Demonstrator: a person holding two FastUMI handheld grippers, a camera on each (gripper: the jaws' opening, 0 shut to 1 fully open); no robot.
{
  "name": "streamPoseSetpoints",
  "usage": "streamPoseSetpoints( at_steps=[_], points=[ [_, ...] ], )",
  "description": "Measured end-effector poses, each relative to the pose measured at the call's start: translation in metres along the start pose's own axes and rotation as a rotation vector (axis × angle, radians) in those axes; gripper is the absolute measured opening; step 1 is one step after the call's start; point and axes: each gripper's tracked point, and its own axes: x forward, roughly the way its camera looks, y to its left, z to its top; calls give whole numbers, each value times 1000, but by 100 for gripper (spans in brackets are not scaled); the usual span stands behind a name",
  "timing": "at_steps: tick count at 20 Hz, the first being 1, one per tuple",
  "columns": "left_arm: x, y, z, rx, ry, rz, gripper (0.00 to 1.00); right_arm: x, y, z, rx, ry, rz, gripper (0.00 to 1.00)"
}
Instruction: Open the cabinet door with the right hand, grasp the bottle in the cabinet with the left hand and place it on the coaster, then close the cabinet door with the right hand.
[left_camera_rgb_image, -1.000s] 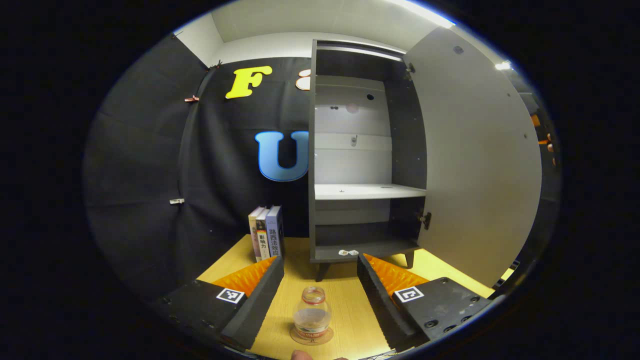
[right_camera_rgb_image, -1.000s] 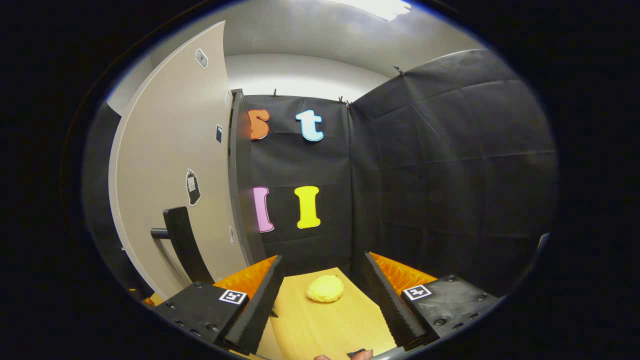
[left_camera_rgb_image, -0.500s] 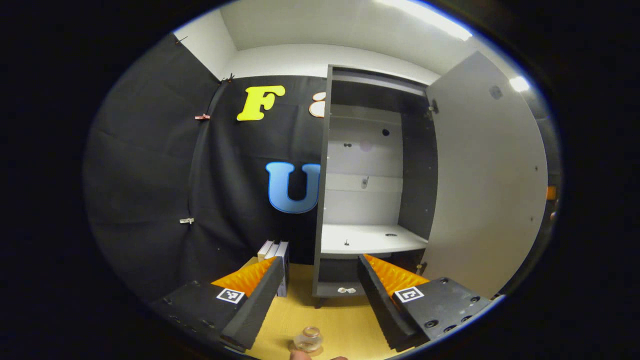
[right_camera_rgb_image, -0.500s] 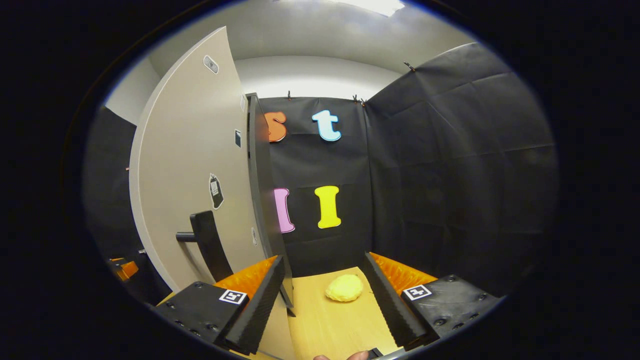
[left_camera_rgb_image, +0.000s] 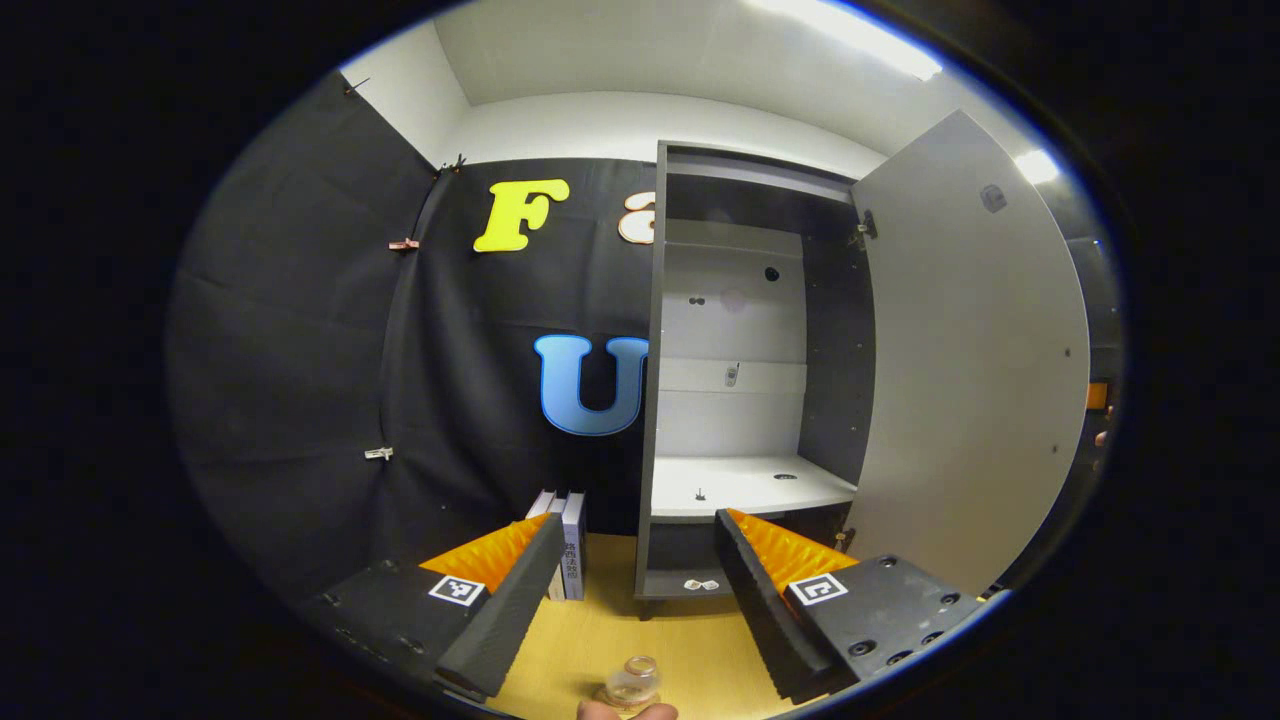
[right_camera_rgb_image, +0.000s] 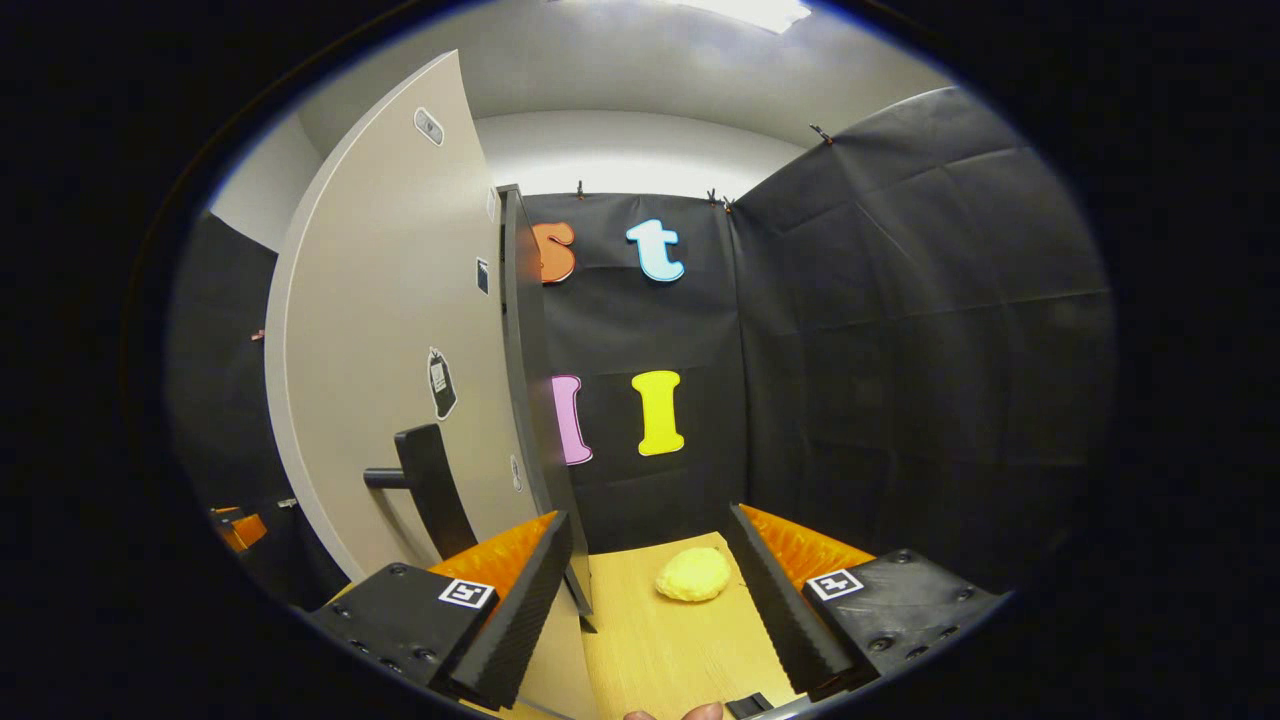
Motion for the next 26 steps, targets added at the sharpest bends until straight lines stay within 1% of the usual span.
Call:
streamPoseSetpoints(
  at_steps=[1, 2, 3, 6, 7, 8, 10, 11, 12, 13, 15, 16, 17, 19, 20, 22, 23, 24, 25, 26],
  points=[
    [2, 1, -4, 5, -1, 1, 92, -2, 2, 1, -5, -4, -2, 97],
    [3, 2, -5, 9, 0, 2, 95, -1, 4, 1, -7, -3, -1, 97],
    [2, 3, -6, 11, -4, 2, 95, -1, 9, 1, -7, -2, 8, 97],
    [0, 7, -5, 14, -9, 13, 95, -7, 35, -6, 7, 16, 49, 97],
    [1, 7, -5, 15, -7, 15, 92, -9, 43, -8, 13, 23, 64, 97],
    [0, 7, -5, 15, -8, 14, 95, -10, 51, -10, 20, 30, 81, 97],
    [0, 7, -4, 15, -12, 14, 95, -12, 69, -14, 32, 42, 115, 97],
    [-2, 7, -4, 15, -17, 15, 92, -13, 77, -16, 35, 47, 133, 98],
    [-2, 7, -2, 15, -19, 17, 95, -13, 86, -17, 38, 50, 151, 98],
    [-2, 7, -2, 15, -22, 18, 92, -13, 95, -19, 45, 54, 167, 98],
    [-2, 9, -2, 17, -19, 22, 92, -15, 113, -24, 65, 64, 204, 98],
    [-2, 9, -2, 19, -20, 23, 95, -16, 122, -28, 78, 71, 224, 98],
    [-2, 9, -2, 22, -21, 25, 95, -17, 131, -31, 91, 80, 243, 98],
    [-3, 9, -1, 29, -22, 28, 95, -20, 150, -36, 95, 91, 291, 98],
    [-3, 9, 0, 33, -24, 27, 97, -23, 159, -37, 87, 97, 322, 98],
    [-2, 10, 1, 45, -26, 24, 92, -33, 176, -37, 64, 103, 393, 98],
    [-2, 10, 2, 51, -28, 25, 95, -37, 180, -37, 59, 101, 412, 98],
    [-1, 11, 3, 56, -29, 27, 92, -37, 179, -38, 60, 99, 420, 98],
    [-3, 12, 3, 60, -31, 29, 92, -35, 179, -38, 61, 99, 422, 97],
    [-3, 12, 3, 61, -32, 30, 95, -35, 179, -38, 64, 99, 421, 97]
  ],
)
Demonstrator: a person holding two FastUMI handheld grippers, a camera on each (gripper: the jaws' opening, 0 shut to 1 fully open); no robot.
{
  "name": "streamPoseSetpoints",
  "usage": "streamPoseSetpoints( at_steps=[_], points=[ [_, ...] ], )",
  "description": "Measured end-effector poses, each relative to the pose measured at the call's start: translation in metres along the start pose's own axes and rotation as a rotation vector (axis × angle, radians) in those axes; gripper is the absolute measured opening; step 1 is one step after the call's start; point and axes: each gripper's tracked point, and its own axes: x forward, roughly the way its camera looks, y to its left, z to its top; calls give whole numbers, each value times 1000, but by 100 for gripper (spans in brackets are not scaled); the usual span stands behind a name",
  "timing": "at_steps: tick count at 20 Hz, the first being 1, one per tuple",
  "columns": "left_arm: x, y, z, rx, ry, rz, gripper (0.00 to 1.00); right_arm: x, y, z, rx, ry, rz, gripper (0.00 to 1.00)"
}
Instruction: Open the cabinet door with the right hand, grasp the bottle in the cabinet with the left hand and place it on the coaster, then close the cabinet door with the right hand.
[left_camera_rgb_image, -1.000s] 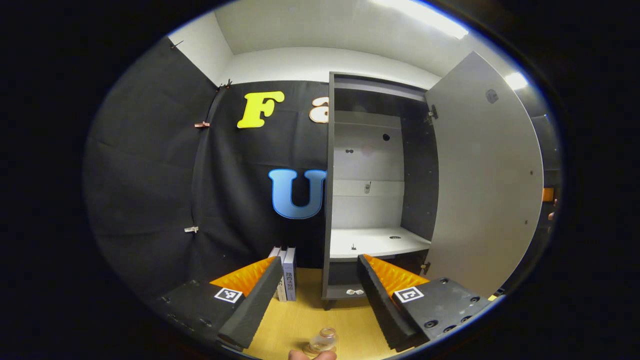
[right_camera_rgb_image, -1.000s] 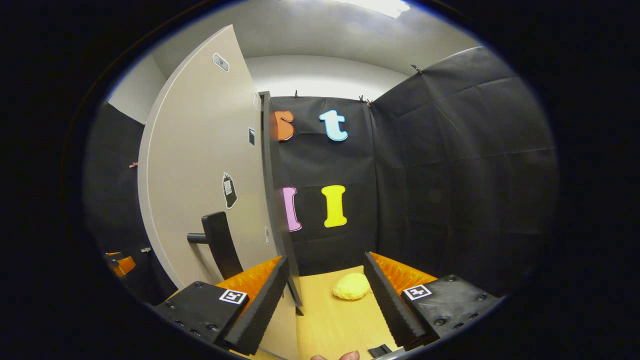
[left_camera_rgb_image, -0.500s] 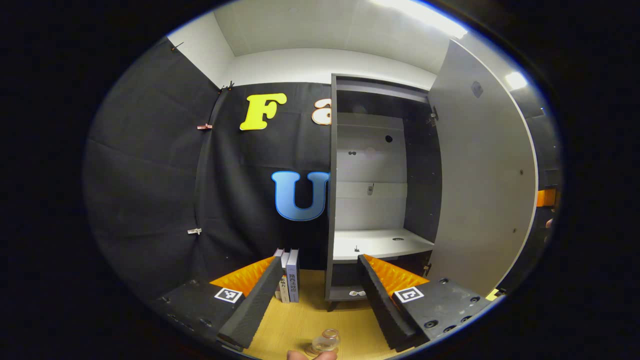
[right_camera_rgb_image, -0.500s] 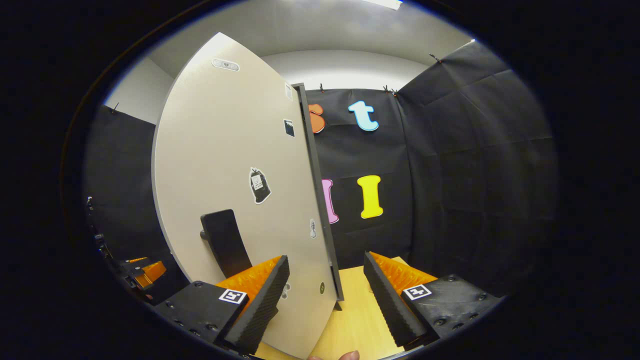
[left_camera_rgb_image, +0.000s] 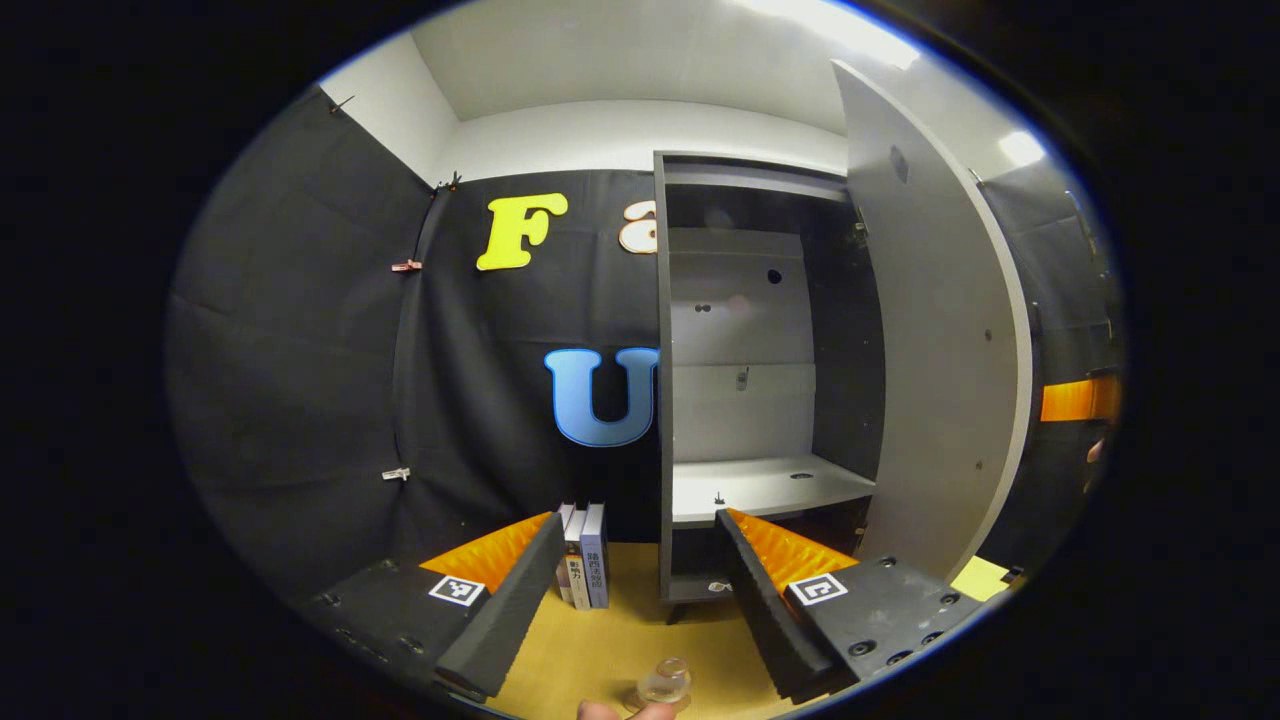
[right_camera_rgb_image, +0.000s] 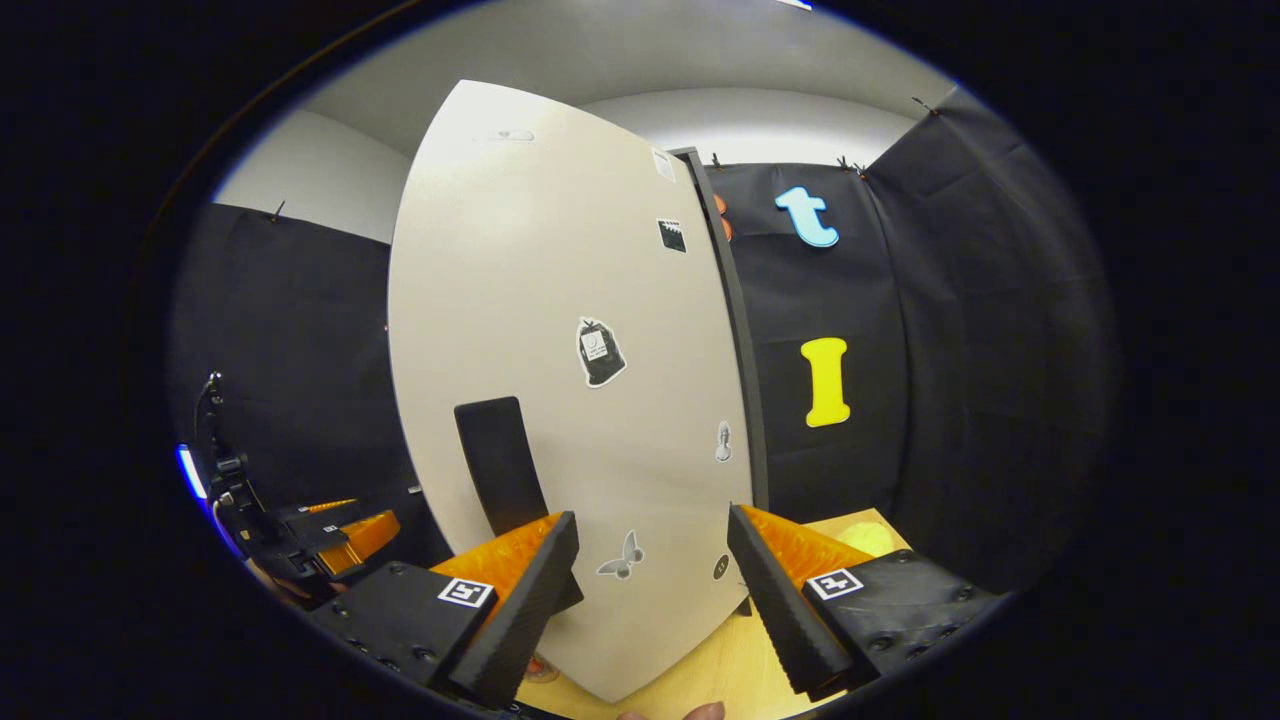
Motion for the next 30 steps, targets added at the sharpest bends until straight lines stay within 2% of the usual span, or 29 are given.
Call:
streamPoseSetpoints(
  at_steps=[1, 6, 9, 13, 14, 18, 19, 24, 30],
  points=[
    [0, 0, 0, 1, -1, 1, 92, 1, -1, 0, 5, -2, -6, 98],
    [2, 1, 4, 5, -5, 5, 92, 11, 5, -4, 45, 6, -1, 97],
    [2, -1, 4, 10, -6, 4, 92, 31, 23, -15, 35, 37, 52, 98],
    [3, -4, 5, 18, -3, 0, 95, 28, 55, -39, 50, 91, 129, 98],
    [3, -4, 6, 23, -6, 1, 92, 27, 57, -41, 37, 90, 134, 98],
    [4, -6, 11, 26, -18, -3, 95, 25, 63, -41, 15, 73, 140, 98],
    [5, -7, 12, 21, -19, -4, 92, 25, 64, -41, 10, 67, 139, 98],
    [5, -13, 17, 4, -27, -22, 94, 20, 57, -33, -24, 37, 103, 98],
    [4, -24, 20, 13, -32, -46, 95, 14, 28, -17, -31, -13, 1, 98]
  ],
)
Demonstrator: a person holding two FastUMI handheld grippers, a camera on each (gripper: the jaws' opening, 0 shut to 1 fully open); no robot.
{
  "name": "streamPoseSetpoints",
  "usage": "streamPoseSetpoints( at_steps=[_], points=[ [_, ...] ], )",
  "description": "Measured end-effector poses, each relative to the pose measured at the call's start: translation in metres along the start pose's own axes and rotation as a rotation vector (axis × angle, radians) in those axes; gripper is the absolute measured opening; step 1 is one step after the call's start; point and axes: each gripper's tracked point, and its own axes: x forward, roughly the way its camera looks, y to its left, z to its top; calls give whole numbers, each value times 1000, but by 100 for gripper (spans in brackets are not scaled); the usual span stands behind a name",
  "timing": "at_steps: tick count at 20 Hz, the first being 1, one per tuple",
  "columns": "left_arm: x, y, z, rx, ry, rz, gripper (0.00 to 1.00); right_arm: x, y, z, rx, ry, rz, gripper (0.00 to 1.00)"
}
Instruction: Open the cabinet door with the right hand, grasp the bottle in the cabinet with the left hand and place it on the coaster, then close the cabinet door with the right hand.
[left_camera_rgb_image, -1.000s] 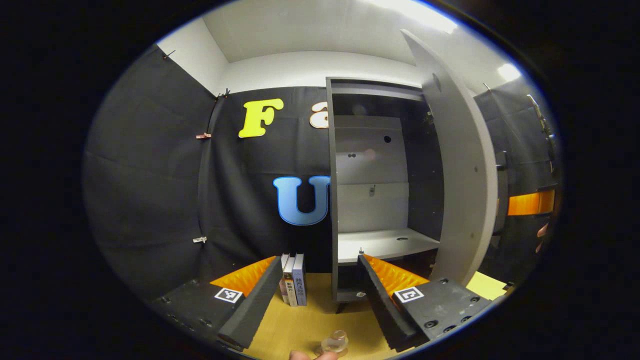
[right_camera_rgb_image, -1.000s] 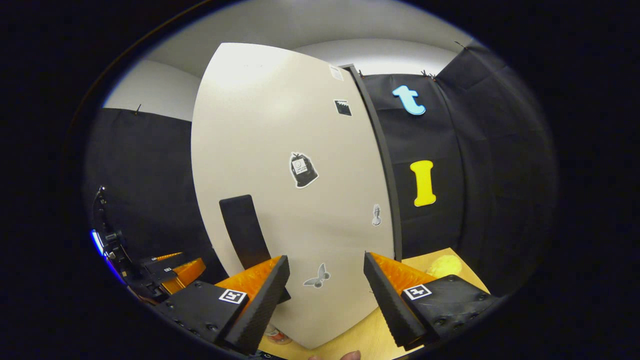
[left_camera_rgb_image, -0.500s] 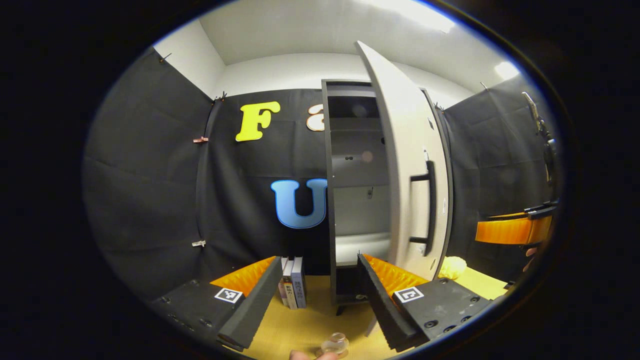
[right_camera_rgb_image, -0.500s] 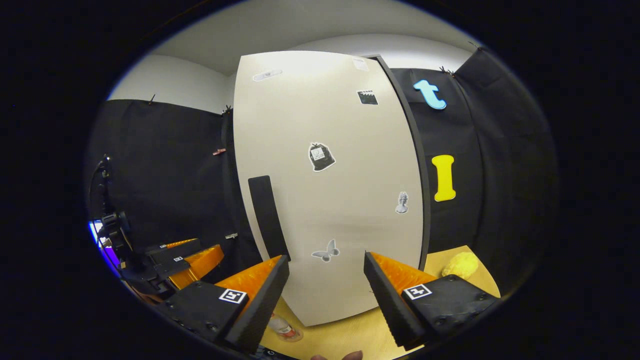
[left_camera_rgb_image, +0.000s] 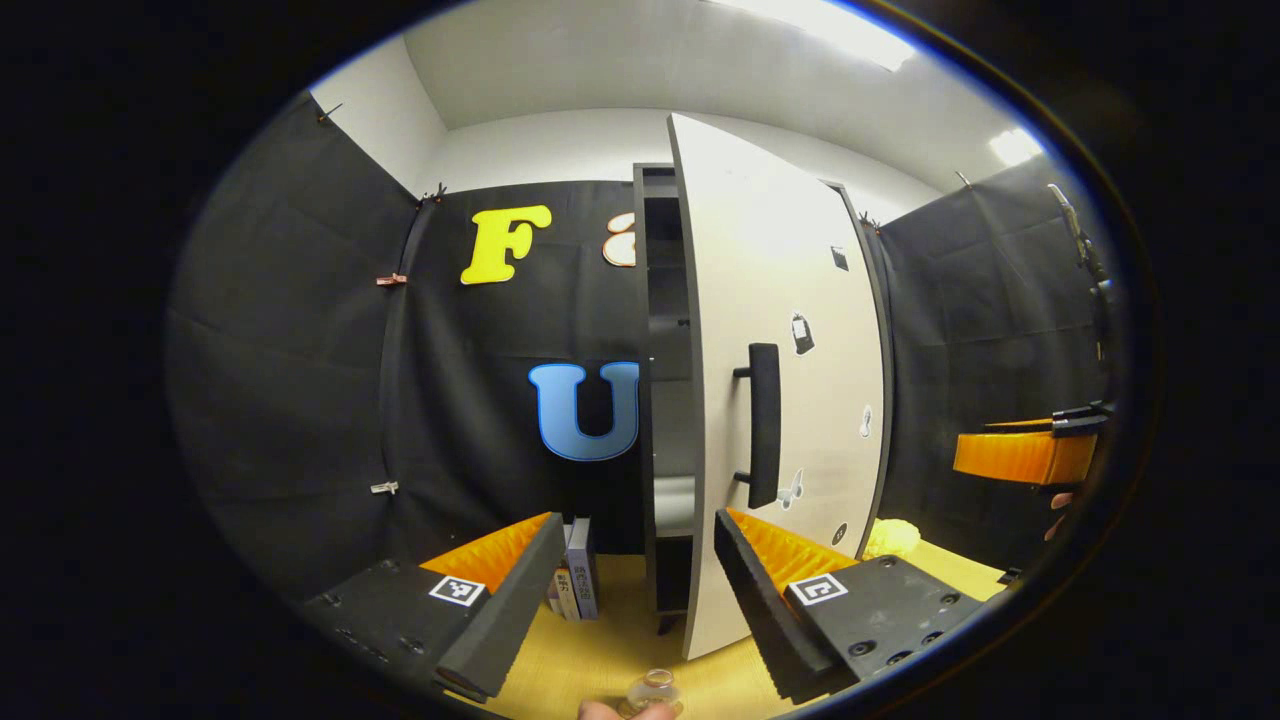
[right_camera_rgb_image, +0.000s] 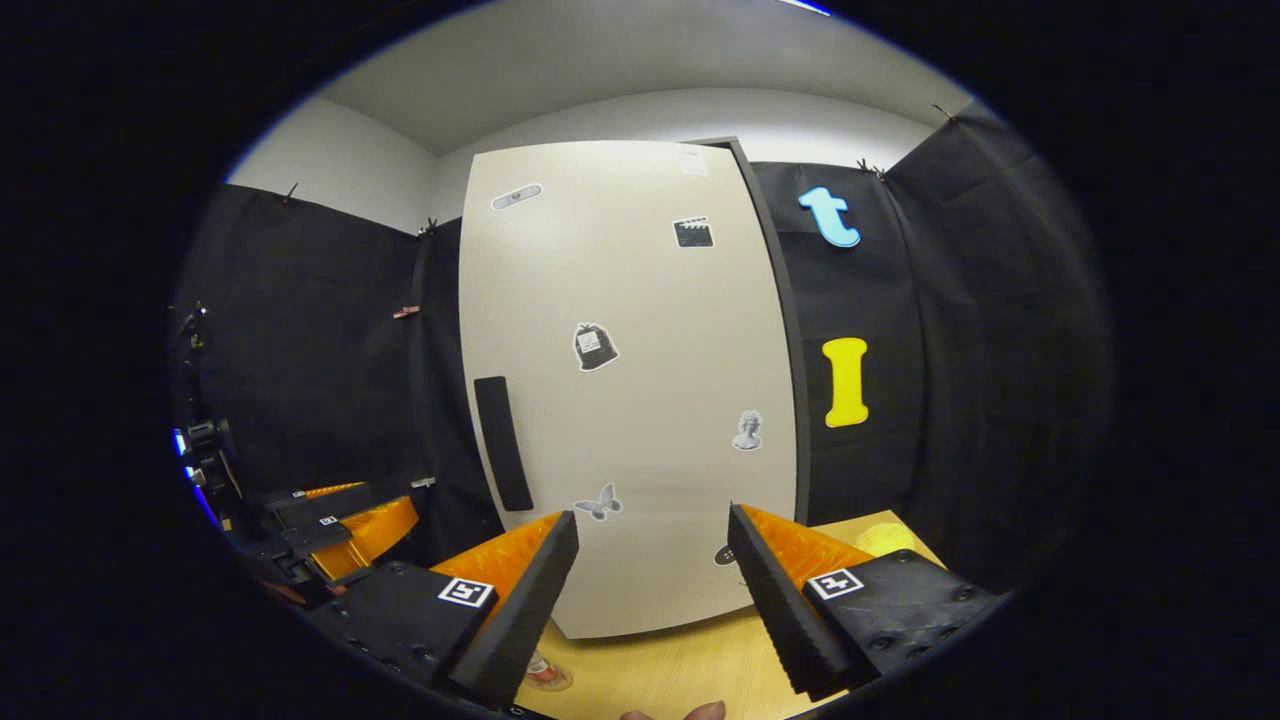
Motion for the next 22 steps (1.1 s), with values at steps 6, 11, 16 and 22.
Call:
streamPoseSetpoints(
  at_steps=[6, 11, 16, 22],
  points=[
    [1, -13, 0, 12, -1, -26, 95, -4, -32, -2, 14, -1, -83, 98],
    [4, -19, 1, 8, 0, -42, 97, -8, -45, 2, 4, -15, -120, 98],
    [6, -27, 2, 5, -4, -56, 95, -10, -48, 4, -2, -19, -128, 98],
    [6, -28, 1, 9, -4, -55, 95, -10, -48, 5, -1, -20, -129, 98]
  ],
)
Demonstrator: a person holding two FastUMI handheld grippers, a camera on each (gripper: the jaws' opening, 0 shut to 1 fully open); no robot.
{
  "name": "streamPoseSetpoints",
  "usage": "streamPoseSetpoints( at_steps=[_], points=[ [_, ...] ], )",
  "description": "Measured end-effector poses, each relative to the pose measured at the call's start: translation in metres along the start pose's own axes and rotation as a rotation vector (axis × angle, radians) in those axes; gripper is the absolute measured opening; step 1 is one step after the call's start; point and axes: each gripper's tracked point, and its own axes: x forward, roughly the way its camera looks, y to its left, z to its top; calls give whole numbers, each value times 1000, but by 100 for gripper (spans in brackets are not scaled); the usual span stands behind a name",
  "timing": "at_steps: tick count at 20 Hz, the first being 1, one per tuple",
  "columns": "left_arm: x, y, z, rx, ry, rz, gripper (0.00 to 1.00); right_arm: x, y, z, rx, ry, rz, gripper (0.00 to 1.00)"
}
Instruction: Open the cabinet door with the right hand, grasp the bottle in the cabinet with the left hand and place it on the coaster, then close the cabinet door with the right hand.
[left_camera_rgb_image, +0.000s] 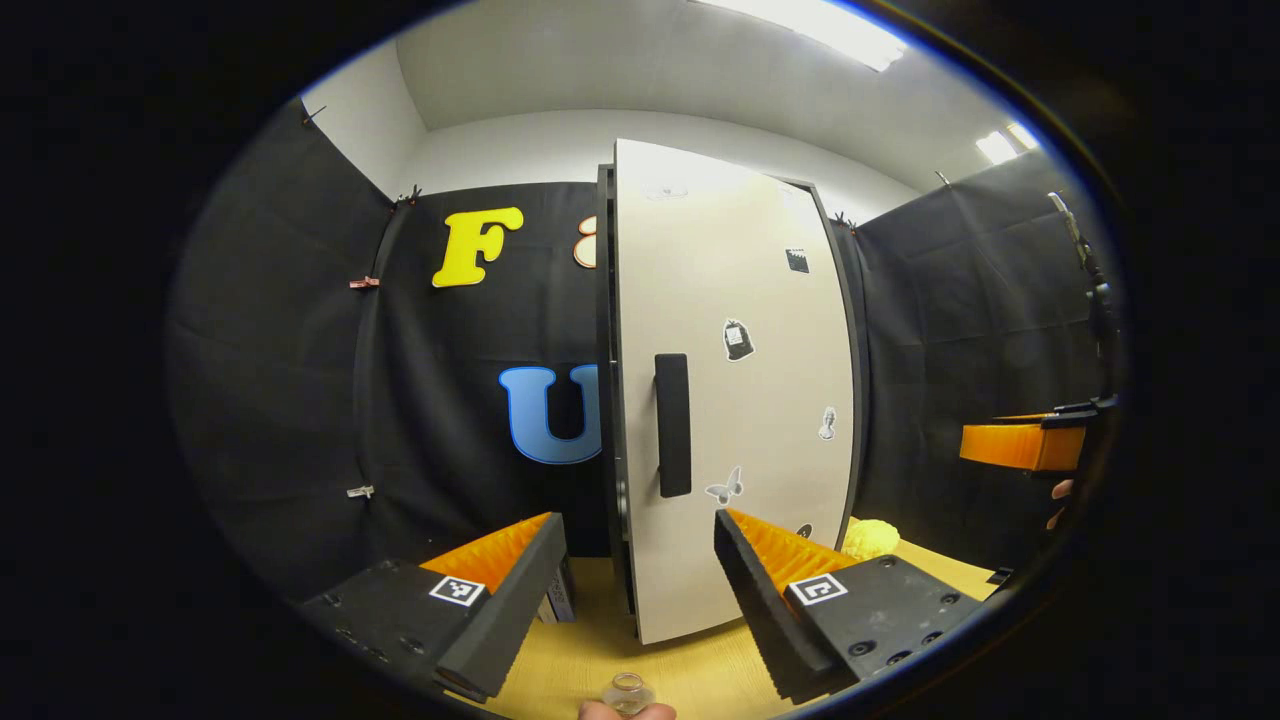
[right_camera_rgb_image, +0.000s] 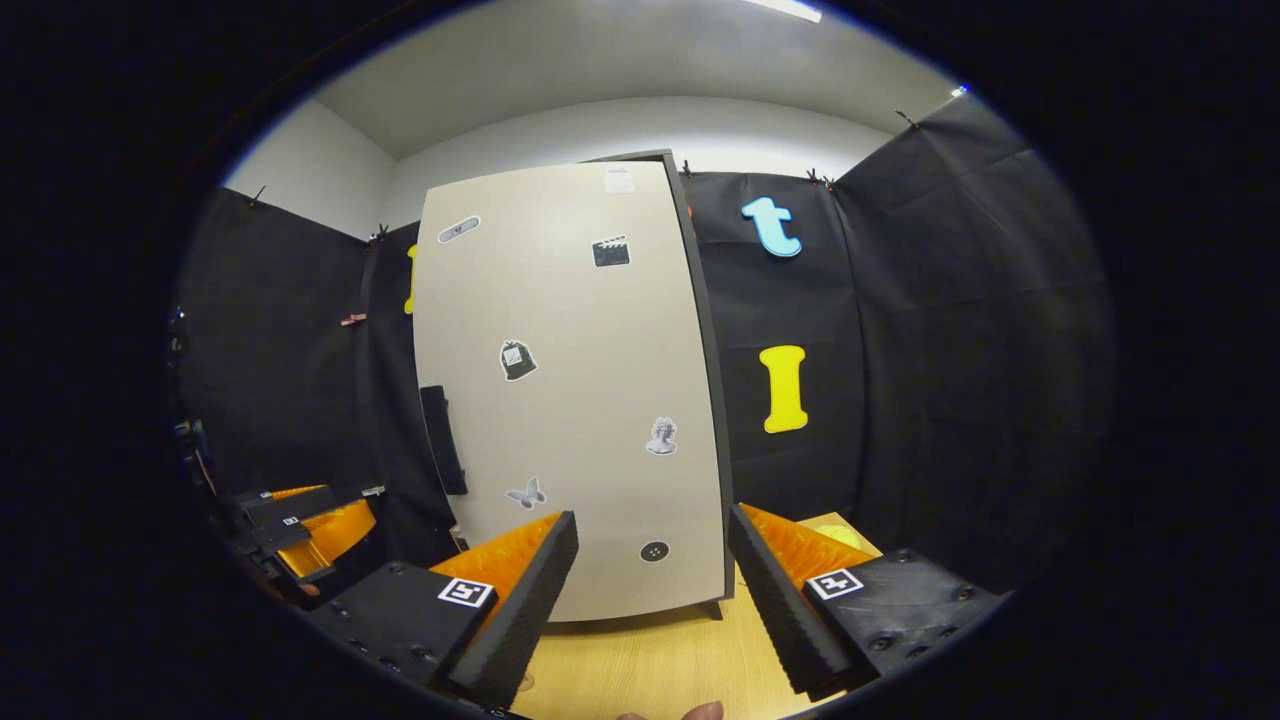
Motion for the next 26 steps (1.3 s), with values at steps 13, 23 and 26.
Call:
streamPoseSetpoints(
  at_steps=[13, 23, 26],
  points=[
    [-2, 0, 3, 3, 6, 3, 95, 0, 2, -2, 0, 4, 6, 98],
    [-2, -1, 4, 7, 9, -1, 95, 2, 1, -2, 0, 6, 3, 98],
    [-1, 0, 5, 8, 9, 0, 95, 3, 2, -2, -2, 7, 4, 97]
  ],
)
